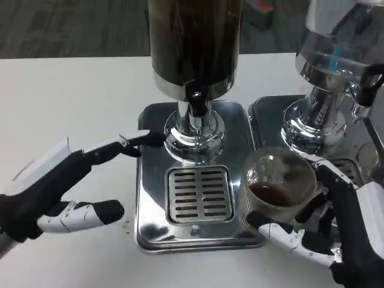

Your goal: Grasp the cup under the faucet to collect the drink, then remove the cup.

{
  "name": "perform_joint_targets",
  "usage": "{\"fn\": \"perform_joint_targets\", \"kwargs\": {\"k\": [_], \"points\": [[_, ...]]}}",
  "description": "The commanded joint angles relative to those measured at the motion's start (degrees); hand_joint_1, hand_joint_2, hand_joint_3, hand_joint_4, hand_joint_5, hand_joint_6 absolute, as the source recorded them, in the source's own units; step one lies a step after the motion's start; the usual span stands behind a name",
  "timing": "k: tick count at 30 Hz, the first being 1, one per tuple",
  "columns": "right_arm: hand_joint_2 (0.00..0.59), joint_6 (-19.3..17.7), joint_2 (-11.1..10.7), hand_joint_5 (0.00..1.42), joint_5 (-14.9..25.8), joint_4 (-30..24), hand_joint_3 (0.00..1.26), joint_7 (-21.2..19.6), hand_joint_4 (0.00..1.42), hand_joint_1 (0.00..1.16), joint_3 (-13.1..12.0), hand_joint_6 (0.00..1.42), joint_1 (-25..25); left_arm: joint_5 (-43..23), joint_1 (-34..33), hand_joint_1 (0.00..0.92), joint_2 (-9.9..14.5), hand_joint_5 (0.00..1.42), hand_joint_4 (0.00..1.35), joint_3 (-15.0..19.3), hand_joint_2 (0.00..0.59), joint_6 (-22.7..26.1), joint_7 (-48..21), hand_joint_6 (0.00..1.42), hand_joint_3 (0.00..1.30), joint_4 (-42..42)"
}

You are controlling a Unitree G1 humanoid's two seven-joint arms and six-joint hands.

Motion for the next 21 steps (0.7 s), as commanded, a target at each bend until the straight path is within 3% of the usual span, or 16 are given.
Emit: {"fn": "perform_joint_targets", "kwargs": {"k": [1,9,21], "points": [[0.182,-1.06,-0.02,0.91,0.56,-3.10,0.59,0.49,0.67,0.86,-0.78,1.22,0.93,1.56,1.89,0.000,2.76,0.12,0.13,-1.01,0.097,-3.94,1.11,0.25,0.19,-1.39],[0.183,-1.55,-0.23,0.91,0.54,-4.88,0.59,1.66,0.68,0.86,-1.24,1.23,2.50,2.74,3.50,0.000,5.86,0.08,0.09,-2.49,0.097,-8.39,2.68,0.24,0.17,-2.50],[0.185,-2.19,-0.64,0.91,0.92,-7.18,0.59,2.95,0.68,0.87,-1.81,1.23,5.08,2.23,6.65,0.000,9.22,0.08,0.08,-4.64,0.096,-10.58,5.21,0.23,0.17,-5.99]]}}
